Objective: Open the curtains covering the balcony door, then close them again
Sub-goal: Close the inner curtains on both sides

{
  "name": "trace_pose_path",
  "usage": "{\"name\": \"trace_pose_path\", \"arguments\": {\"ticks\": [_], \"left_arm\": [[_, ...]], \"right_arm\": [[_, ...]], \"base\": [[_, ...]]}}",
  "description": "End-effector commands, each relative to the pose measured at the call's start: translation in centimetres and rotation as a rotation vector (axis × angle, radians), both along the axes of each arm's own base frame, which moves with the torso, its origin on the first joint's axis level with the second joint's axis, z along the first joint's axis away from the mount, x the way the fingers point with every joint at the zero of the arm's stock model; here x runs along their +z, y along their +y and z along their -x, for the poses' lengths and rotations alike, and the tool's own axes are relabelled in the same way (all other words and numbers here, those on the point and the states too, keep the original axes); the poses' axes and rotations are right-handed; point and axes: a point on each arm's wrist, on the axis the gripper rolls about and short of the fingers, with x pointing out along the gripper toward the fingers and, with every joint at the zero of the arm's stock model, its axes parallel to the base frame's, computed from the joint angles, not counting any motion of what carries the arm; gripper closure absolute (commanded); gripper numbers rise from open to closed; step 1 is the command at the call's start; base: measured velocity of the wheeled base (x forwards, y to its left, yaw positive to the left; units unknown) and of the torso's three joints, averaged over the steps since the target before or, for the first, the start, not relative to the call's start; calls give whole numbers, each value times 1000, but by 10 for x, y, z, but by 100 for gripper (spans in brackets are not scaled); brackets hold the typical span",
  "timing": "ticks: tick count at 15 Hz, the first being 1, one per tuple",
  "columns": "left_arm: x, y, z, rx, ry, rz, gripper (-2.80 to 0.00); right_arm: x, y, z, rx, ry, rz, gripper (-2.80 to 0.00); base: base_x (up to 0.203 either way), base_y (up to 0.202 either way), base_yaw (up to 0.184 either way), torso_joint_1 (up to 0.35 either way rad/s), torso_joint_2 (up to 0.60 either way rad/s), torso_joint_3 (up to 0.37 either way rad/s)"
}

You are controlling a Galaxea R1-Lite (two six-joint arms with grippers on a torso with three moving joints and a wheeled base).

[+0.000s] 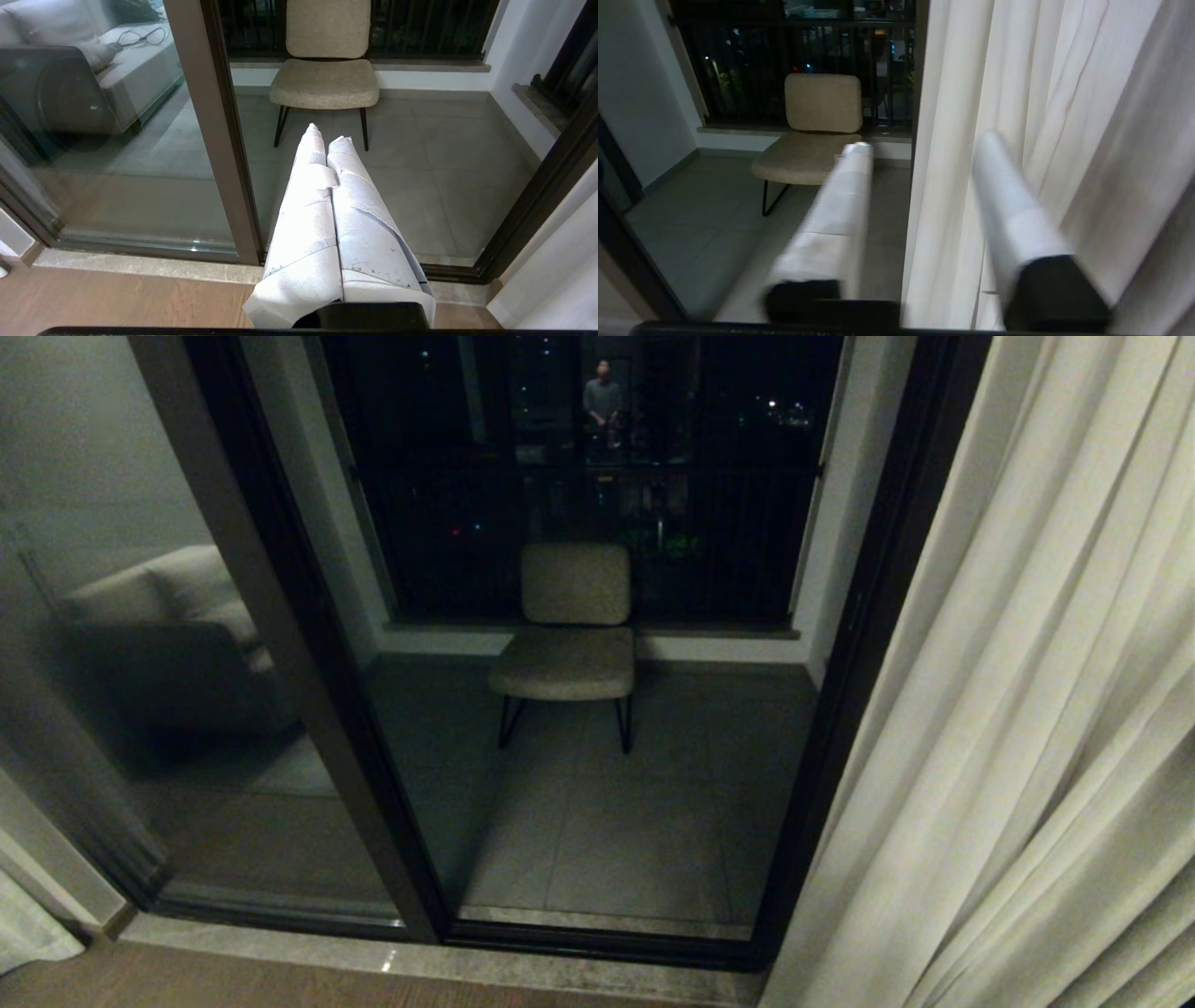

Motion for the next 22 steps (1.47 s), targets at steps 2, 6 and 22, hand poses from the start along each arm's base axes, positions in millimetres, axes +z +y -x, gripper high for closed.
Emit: {"name": "trace_pose_path", "arguments": {"ticks": [2, 6, 22], "left_arm": [[0, 0, 0, 1, 0, 0, 0], [0, 0, 0, 1, -2, 0, 0], [0, 0, 0, 1, -2, 0, 0]], "right_arm": [[12, -8, -38, -3, 20, -4, -280], [27, -19, -76, -49, -4, 32, -280], [36, -67, -229, -188, -112, 71, -280]], "base": [[0, 0, 0, 0, 0, 0], [0, 0, 0, 0, 0, 0], [0, 0, 0, 0, 0, 0]]}}
